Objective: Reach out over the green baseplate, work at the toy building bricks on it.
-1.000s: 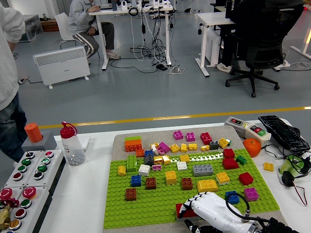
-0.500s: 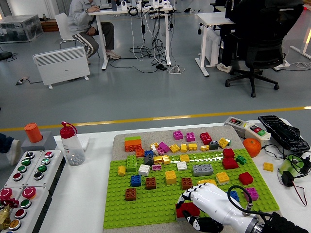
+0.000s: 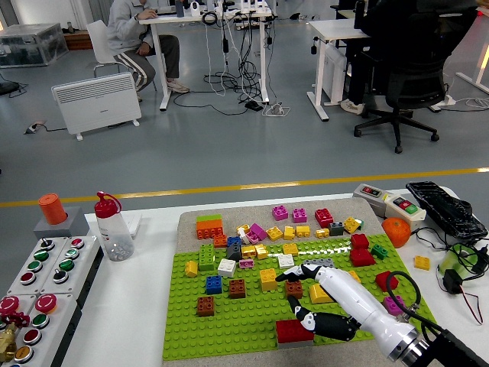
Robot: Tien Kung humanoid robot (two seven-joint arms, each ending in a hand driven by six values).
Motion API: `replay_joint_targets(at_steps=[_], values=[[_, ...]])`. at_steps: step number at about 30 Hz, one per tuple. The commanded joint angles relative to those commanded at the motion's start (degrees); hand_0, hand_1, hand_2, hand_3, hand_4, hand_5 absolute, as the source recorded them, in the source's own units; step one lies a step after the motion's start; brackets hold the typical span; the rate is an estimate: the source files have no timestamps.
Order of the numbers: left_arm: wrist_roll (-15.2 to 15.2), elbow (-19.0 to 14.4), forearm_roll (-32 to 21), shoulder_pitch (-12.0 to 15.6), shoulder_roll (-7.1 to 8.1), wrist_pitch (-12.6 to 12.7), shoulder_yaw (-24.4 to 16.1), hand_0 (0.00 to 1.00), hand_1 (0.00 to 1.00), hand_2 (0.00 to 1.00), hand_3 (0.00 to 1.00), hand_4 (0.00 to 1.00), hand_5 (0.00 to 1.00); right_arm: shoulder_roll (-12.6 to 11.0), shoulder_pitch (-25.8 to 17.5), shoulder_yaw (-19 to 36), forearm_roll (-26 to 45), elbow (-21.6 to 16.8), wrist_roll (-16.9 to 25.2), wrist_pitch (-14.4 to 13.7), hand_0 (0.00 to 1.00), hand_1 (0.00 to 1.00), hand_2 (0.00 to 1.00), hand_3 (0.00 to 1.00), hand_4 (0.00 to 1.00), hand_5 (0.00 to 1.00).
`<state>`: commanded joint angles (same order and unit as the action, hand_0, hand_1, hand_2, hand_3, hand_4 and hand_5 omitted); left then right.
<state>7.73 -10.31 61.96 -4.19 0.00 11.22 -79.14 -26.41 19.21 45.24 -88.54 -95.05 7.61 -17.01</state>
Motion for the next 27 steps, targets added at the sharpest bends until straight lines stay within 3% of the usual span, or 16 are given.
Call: replay_joint_targets(at_steps=[2, 7, 8, 11, 13, 14, 16, 19, 20, 21, 27], values=[[0.0, 0.0, 0.11, -0.02, 0.0, -0.02, -0.02, 0.656, 0.687, 0.716, 0.572, 0.309, 0.998, 0.28, -0.87, 2.6, 4.06, -0.53, 0.43, 1.18, 0.761, 0.76, 0.765, 0.751, 0.485, 0.262], [0.04, 0.0, 0.54, 0.01, 0.0, -0.06, -0.18, 0.656, 0.687, 0.716, 0.572, 0.309, 0.998, 1.14, -3.49, 9.28, 14.58, -1.23, 1.58, 4.4, 0.761, 0.76, 0.765, 0.751, 0.485, 0.262], [0.05, 0.0, 0.62, 0.02, 0.0, -0.06, -0.2, 0.656, 0.687, 0.716, 0.572, 0.309, 0.998, 1.31, -3.88, 10.37, 16.45, -1.29, 1.75, 4.88, 0.783, 0.771, 0.779, 0.77, 0.506, 0.349], [0.1, 0.0, 0.94, 0.11, 0.0, -0.07, -0.35, 0.656, 0.687, 0.716, 0.572, 0.309, 0.998, 1.81, -4.97, 13.67, 23.72, -1.43, 2.33, 6.0, 0.783, 0.771, 0.779, 0.77, 0.506, 0.349], [0.14, 0.0, 1.12, 0.15, 0.0, -0.08, -0.43, 0.656, 0.687, 0.716, 0.572, 0.309, 0.998, 1.85, -5.33, 14.13, 26.89, -1.47, 2.79, 5.8, 0.783, 0.771, 0.779, 0.77, 0.506, 0.349], [0.18, 0.0, 1.29, 0.19, 0.0, -0.09, -0.5, 0.656, 0.687, 0.716, 0.573, 0.31, 0.998, 1.78, -5.6, 14.07, 29.01, -1.46, 3.28, 5.2, 0.888, 0.82, 0.82, 0.775, 0.511, 0.521], [0.22, 0.0, 1.47, 0.25, 0.0, -0.1, -0.59, 0.656, 0.687, 0.716, 0.573, 0.31, 0.998, 1.62, -5.95, 13.57, 32.64, -1.17, 4.1, 3.97, 0.888, 0.82, 0.82, 0.775, 0.511, 0.521], [0.25, 0.0, 1.7, 0.41, 0.0, -0.11, -0.72, 0.656, 0.687, 0.716, 0.573, 0.31, 0.998, 0.98, -6.48, 11.71, 28.35, 1.48, 5.48, 0.4, 0.888, 0.82, 0.82, 0.775, 0.511, 0.521], [0.26, 0.0, 1.76, 0.45, 0.0, -0.11, -0.75, 0.656, 0.687, 0.716, 0.572, 0.311, 0.998, 0.78, -6.53, 11.37, 26.43, 2.45, 5.53, -0.63, 0.959, 0.864, 0.857, 0.801, 0.497, 0.559], [0.27, 0.0, 1.83, 0.49, 0.0, -0.12, -0.78, 0.656, 0.687, 0.716, 0.572, 0.311, 0.998, 0.56, -6.53, 10.95, 24.32, 3.42, 5.47, -1.65, 0.959, 0.864, 0.857, 0.801, 0.497, 0.559], [0.25, 0.0, 1.78, 0.59, 0.0, -0.16, -0.66, 0.656, 0.686, 0.716, 0.572, 0.311, 0.998, -0.95, -5.55, 6.78, 12.36, 6.52, 4.28, -4.38, 0.972, 0.873, 0.867, 0.811, 0.485, 0.578]])
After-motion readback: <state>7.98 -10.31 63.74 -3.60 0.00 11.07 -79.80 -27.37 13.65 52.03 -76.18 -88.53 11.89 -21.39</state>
